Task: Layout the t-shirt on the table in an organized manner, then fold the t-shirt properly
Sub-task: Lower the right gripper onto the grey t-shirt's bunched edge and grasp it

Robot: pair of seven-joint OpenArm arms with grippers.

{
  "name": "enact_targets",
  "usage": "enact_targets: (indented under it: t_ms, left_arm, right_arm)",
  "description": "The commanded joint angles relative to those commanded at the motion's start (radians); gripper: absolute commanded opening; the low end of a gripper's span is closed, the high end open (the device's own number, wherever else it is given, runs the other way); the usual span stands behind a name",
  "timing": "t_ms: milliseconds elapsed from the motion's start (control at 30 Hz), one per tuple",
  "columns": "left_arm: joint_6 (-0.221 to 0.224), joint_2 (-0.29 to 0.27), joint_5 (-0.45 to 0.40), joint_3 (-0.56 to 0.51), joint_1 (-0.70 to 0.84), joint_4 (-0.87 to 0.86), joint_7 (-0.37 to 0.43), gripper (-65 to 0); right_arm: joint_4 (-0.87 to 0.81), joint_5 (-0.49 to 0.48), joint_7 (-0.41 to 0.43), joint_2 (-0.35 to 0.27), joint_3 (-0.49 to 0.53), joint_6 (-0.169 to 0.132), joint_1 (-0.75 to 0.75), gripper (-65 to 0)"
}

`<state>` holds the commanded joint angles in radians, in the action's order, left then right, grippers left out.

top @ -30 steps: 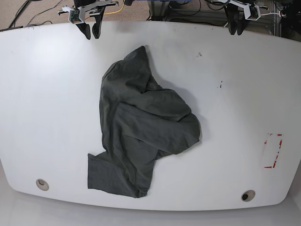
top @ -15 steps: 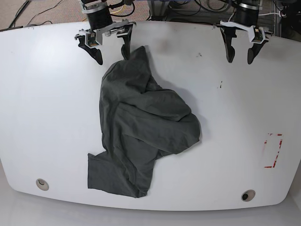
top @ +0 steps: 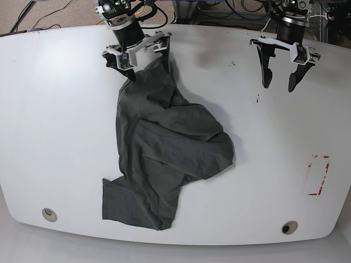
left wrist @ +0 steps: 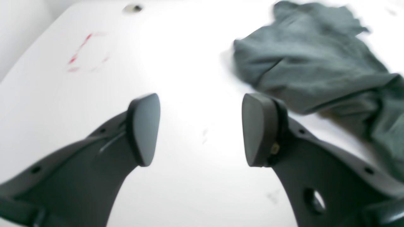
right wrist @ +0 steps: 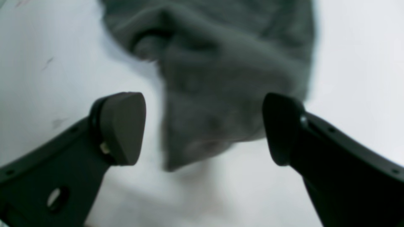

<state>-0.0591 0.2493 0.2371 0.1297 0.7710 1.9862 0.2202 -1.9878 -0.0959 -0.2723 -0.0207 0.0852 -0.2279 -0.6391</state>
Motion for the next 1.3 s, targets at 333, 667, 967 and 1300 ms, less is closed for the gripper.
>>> enact_targets:
  t_ms: [333,667,967,1300]
  left_arm:
    - [0.0,-0.002,0.002,0.003,-0.015,-0.002,-0.029,-26.2]
    - [0.0,-0.005,0.0,0.0,-0.017,-0.003,-0.029,-26.2]
    - [0.002,-0.005,0.0,0.0,-0.043,-0.003,-0.031,-26.2]
    - [0.002,-0.006,0.002,0.0,-0.064,-0.003,-0.032,-26.2]
  right_arm:
    - [0.086,0.19,-0.063,-0.018,0.023,-0.009,0.043,-8.9]
    - [0.15,0.206,-0.06,-0.018,0.025,-0.014,0.055,-8.9]
    - [0.186,0.153,-0.061,0.003,0.021,-0.074,0.058,-8.9]
    - [0.261,0.035,-0.058,-0.023,0.025,-0.091,0.12,-36.8]
